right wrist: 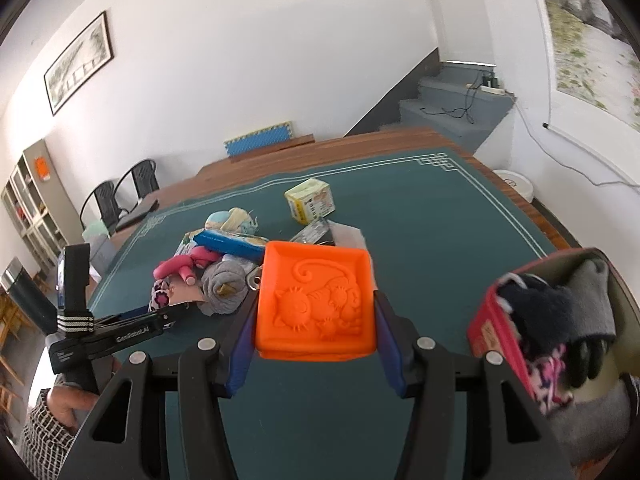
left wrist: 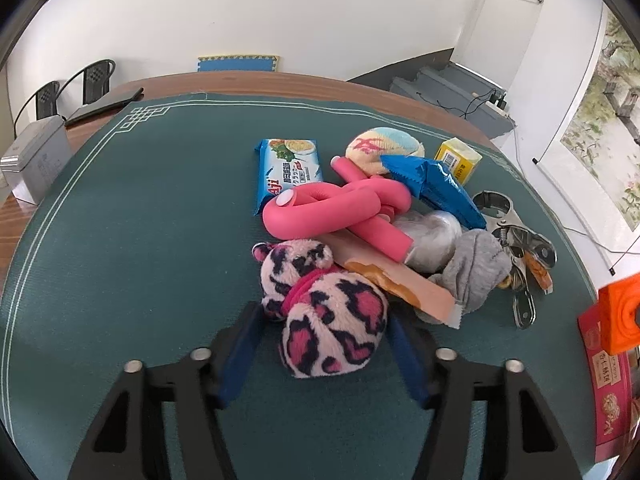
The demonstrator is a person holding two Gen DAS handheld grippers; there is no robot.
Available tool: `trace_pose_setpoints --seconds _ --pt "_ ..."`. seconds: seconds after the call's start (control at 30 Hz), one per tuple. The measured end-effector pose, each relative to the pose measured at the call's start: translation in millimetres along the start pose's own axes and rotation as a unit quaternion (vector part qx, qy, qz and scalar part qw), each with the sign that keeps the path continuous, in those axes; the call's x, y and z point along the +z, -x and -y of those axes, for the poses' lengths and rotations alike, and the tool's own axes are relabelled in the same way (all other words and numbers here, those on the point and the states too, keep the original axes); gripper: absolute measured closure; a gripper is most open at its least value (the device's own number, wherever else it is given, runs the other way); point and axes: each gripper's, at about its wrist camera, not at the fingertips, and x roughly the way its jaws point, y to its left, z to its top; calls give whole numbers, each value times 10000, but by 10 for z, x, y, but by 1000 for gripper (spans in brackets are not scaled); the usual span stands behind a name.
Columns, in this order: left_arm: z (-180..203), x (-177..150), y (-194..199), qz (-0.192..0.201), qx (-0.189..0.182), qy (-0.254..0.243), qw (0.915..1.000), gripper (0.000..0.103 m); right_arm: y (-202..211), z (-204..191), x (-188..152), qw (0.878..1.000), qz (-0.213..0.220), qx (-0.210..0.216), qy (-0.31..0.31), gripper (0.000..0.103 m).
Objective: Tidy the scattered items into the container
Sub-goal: 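Carry the orange cube and leopard sock to the box and release them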
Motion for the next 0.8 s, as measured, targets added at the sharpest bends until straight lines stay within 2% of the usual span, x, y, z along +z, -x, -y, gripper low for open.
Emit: trace_pose_setpoints --seconds 0.13,0.33,0.43,0.57,0.8 --pt "-45 -6 28 28 -20 118 9999 49 83 80 -22 9999 83 -60 -131 46" --pt "-18 14 204 218 199 55 9996 50 365 296 -36 9983 359 -167 -418 46" --pt "44 28 325 369 177 11 9992 50 541 432 -36 9969 523 -279 -508 46" --pt "150 35 495 569 105 -25 9983 50 782 654 -31 9938 732 -580 -605 45" --pt "487 -13 706 704 -259 -335 9966 50 1131 1192 -56 9832 938 -1228 -976 45"
